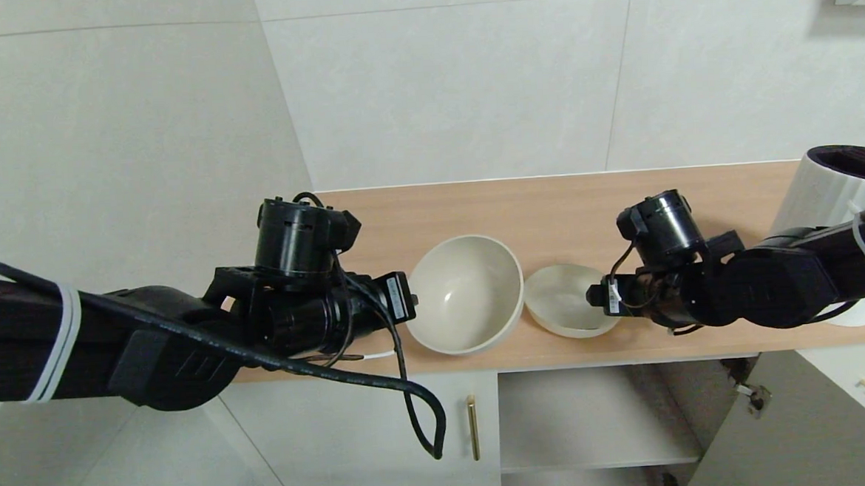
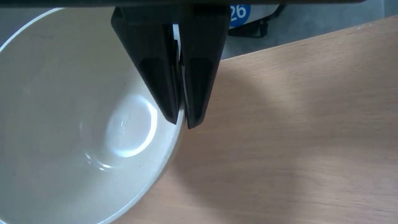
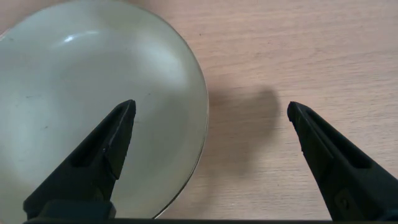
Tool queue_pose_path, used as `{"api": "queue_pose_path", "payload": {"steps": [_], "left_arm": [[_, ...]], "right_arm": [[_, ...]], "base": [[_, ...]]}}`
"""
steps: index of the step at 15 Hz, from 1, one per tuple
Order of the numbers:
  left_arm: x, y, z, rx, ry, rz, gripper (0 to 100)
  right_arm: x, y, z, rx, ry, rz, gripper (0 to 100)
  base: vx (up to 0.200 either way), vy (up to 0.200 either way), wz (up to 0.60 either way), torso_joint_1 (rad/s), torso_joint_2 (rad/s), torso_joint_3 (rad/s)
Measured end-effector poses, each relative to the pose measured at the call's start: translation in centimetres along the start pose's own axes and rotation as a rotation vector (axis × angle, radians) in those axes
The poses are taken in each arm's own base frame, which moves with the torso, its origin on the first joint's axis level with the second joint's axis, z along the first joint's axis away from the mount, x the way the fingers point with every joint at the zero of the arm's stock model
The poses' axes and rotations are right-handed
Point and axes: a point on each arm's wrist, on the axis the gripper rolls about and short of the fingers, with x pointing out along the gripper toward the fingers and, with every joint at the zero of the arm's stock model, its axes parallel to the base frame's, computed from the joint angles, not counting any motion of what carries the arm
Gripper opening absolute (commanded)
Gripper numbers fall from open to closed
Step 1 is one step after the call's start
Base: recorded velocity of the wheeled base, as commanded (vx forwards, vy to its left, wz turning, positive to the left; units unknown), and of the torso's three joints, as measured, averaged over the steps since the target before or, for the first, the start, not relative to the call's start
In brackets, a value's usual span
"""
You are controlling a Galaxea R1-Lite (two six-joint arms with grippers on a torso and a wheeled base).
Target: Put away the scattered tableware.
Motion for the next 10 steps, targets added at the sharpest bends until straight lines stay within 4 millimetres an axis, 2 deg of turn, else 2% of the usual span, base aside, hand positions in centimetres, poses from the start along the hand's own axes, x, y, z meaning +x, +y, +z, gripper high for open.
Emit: {"api": "queue_pose_path", "payload": {"steps": [4, 5, 10], "left_arm": [[0.0, -0.04, -0.03, 0.001, 0.001, 0.0, 0], [0.0, -0.04, -0.03, 0.001, 0.001, -0.001, 0], [-0.01, -0.04, -0.03, 0.001, 0.001, -0.001, 0]], "right_arm": [[0.28, -0.02, -0.23, -0.005, 0.009, -0.005, 100], [0.3, -0.01, -0.28, -0.005, 0.01, -0.005, 0], [0.17, -0.01, -0.28, -0.004, 0.01, -0.002, 0]], "base": [[0.0, 0.0, 0.0, 0.0, 0.0, 0.0], [0.0, 0.0, 0.0, 0.0, 0.0, 0.0], [0.0, 0.0, 0.0, 0.0, 0.0, 0.0]]}}
